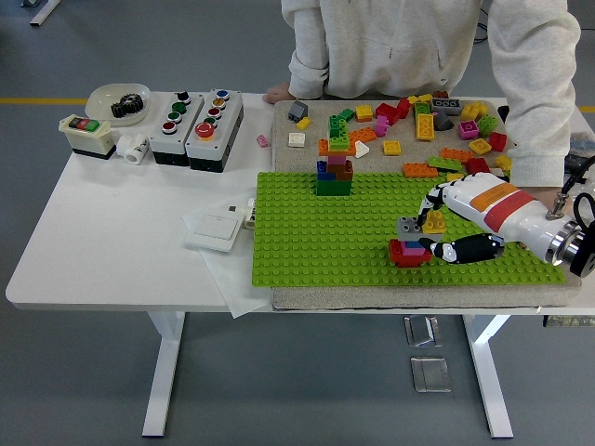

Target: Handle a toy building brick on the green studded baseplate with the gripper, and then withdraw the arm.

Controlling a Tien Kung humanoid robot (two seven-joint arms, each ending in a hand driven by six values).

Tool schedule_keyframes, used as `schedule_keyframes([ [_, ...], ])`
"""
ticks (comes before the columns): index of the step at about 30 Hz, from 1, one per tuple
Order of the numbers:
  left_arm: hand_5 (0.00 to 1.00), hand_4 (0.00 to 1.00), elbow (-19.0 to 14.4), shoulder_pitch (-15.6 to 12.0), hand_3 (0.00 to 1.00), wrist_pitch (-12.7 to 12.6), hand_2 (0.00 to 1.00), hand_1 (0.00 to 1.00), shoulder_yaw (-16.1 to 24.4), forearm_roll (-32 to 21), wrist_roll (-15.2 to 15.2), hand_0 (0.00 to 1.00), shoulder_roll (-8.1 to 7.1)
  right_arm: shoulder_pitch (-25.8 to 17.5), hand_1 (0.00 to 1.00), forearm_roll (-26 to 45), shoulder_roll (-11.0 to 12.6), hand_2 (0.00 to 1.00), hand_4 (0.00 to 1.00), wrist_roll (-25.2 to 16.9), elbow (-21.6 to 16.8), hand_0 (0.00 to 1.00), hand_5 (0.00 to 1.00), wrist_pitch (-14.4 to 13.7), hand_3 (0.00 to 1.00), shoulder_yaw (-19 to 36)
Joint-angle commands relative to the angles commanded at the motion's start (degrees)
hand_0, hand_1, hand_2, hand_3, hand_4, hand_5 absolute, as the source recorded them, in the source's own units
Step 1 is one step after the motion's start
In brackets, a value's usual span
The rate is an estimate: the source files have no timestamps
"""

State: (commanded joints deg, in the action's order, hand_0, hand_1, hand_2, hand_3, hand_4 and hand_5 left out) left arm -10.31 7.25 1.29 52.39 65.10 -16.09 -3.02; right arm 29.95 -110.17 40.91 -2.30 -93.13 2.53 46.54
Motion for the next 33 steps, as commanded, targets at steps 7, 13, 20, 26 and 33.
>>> schedule_keyframes([
  [7, 0.611, 0.588, 0.00, 0.02, 0.561, 0.04, 0.645, 0.733, -0.15, -0.05, 0.02, 0.798, 0.00, -0.08, 0.619, 0.00, -0.06, 0.649, 0.720, 0.10, 0.75, 0.628, 0.410, 0.22, 0.538, -0.53],
  [13, 0.610, 0.587, 0.00, 0.14, 0.561, 0.00, 0.645, 0.733, -0.42, -0.44, 0.10, 0.798, 0.01, 0.07, 0.610, 0.03, -0.25, 0.641, 0.674, 0.10, 1.21, 0.629, 0.387, 0.32, 0.534, -0.83],
  [20, 0.611, 0.587, 0.00, 0.30, 0.562, -0.03, 0.646, 0.732, -0.66, -0.82, 0.16, 0.798, -0.01, 0.20, 0.609, 0.01, -0.48, 0.640, 0.673, 0.15, 1.89, 0.627, 0.390, 0.45, 0.534, -0.92],
  [26, 0.611, 0.587, 0.00, 0.43, 0.561, -0.06, 0.645, 0.732, -0.74, -1.00, 0.16, 0.798, 0.00, 0.34, 0.607, 0.01, -0.65, 0.640, 0.673, 0.16, 2.56, 0.626, 0.390, 0.51, 0.534, -1.10],
  [33, 0.611, 0.587, 0.00, 0.56, 0.561, -0.09, 0.644, 0.731, -0.99, -1.35, 0.22, 0.797, -0.04, 0.36, 0.608, 0.03, -0.79, 0.640, 0.672, 0.18, 3.12, 0.627, 0.389, 0.57, 0.535, -1.03],
])
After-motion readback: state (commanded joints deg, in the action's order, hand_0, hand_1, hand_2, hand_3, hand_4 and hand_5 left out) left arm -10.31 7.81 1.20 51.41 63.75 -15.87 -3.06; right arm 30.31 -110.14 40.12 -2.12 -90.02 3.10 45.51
